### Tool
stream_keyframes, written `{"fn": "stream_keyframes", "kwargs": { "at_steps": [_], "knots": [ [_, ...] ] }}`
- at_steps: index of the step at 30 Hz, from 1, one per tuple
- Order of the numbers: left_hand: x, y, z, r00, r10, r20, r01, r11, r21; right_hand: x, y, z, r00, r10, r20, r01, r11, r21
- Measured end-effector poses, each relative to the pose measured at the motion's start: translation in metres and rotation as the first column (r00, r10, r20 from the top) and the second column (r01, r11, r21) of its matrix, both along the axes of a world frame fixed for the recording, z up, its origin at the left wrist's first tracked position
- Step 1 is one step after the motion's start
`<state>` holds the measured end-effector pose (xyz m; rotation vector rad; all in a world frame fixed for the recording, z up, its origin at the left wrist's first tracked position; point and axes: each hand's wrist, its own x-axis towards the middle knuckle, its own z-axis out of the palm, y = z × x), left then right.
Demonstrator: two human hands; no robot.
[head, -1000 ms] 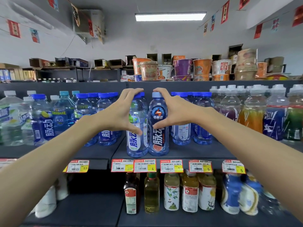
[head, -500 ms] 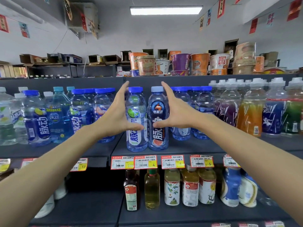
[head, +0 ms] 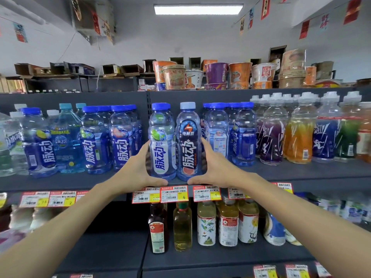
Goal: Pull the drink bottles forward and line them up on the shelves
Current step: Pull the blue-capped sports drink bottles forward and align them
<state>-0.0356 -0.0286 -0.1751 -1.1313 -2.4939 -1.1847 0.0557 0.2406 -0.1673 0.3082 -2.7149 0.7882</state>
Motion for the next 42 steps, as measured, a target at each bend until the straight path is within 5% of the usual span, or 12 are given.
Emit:
{"fn": "stream_keyframes", "kwargs": {
  "at_steps": [42],
  "knots": [
    [0.005, 0.001, -0.002, 0.998, 0.037, 0.046, -0.038, 0.999, 0.019, -0.004, 0.005, 0.0, 0.999, 0.016, 0.033, -0.014, 0.999, -0.041]
  ]
}}
